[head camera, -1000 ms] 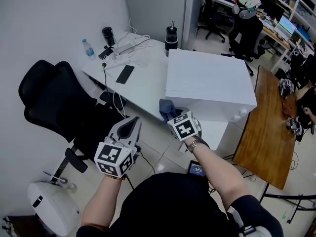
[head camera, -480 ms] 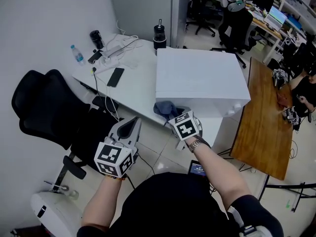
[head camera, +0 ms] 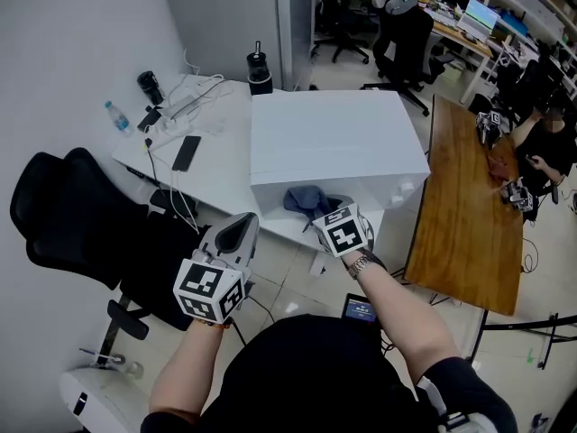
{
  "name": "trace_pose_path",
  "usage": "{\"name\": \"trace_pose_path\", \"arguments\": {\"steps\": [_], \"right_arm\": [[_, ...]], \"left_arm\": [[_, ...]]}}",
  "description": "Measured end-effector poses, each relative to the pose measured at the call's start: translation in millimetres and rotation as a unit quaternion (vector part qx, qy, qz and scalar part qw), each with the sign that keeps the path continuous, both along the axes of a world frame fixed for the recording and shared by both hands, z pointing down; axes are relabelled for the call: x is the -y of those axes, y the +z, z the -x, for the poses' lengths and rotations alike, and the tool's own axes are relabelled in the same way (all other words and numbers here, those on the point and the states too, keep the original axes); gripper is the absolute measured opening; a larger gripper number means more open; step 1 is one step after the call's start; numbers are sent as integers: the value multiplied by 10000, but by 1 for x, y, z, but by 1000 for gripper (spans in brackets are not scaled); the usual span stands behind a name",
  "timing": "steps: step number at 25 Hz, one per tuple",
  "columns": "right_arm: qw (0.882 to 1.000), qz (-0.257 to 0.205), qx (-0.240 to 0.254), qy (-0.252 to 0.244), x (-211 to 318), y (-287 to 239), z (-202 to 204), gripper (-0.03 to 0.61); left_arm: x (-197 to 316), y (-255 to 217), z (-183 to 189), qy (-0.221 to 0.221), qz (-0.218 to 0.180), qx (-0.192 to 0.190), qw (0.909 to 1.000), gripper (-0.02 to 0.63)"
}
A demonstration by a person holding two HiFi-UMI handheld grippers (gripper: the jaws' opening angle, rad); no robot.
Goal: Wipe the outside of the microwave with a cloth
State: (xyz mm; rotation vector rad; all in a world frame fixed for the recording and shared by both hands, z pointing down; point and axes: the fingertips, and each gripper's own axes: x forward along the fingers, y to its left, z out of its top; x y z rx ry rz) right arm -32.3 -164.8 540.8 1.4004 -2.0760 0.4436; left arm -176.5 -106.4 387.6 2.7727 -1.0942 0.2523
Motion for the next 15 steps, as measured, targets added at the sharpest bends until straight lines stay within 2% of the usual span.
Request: {"name": "trace_pose_path", "arguments": {"steps": [6,15], "right_arm": [[9996,40,-8,265,-11,-2,-55,61],[9986,52,-21,528,-24,-2,-128,61]], "left_arm": [[-7,-4,-48,201,-3,0,9998,5],[-17,-7,-107,274,29,59,9996,5]]}}
